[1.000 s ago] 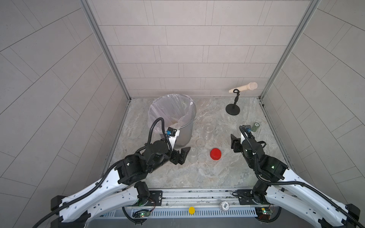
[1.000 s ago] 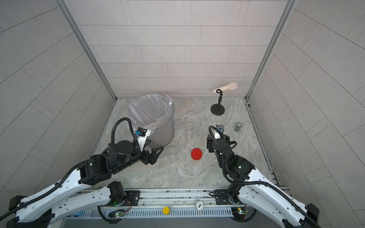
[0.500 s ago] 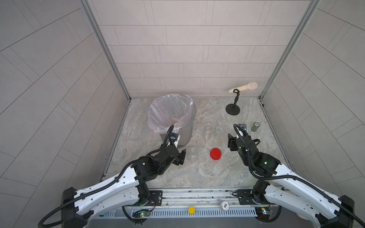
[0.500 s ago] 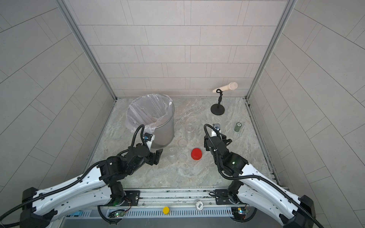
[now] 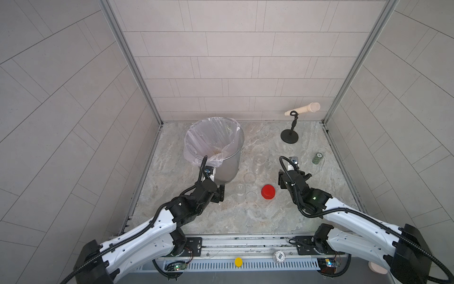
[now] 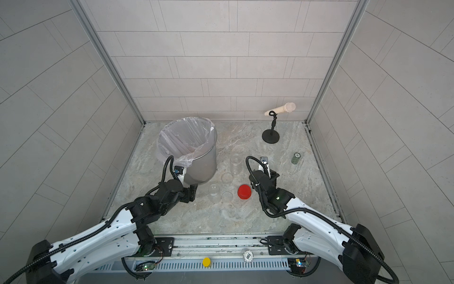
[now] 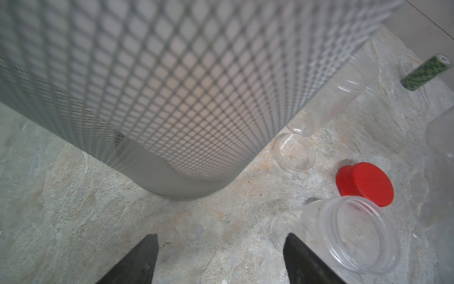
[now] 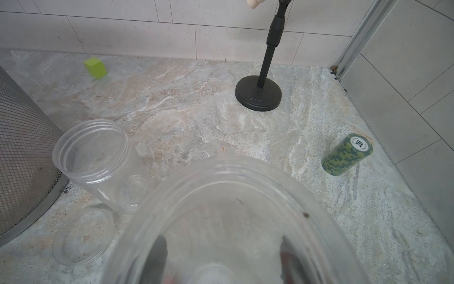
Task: Empty moldy rice from jars
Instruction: Adjust the trash bin at the center of the board.
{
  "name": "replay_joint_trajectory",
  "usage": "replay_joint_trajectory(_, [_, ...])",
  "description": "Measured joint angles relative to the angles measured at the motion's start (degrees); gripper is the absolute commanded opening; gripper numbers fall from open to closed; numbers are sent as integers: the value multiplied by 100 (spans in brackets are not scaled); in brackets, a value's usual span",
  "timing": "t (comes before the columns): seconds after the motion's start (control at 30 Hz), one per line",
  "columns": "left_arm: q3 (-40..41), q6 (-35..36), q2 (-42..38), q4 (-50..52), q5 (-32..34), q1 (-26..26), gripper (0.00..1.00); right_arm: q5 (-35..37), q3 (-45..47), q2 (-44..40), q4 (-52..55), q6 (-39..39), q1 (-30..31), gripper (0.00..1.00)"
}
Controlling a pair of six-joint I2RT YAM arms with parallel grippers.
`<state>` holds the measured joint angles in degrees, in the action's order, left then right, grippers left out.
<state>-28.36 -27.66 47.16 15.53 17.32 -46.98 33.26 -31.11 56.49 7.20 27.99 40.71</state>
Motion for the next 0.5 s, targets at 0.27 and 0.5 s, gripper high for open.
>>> replay_joint_trajectory(0.27, [76, 4, 719, -527, -269, 396, 80, -140, 2, 566, -640, -26, -76, 45])
replay_joint_trajectory(0.5, [74, 24, 1102, -828, -407, 796, 81, -358, 114, 1147, -1495, -236, -98, 46])
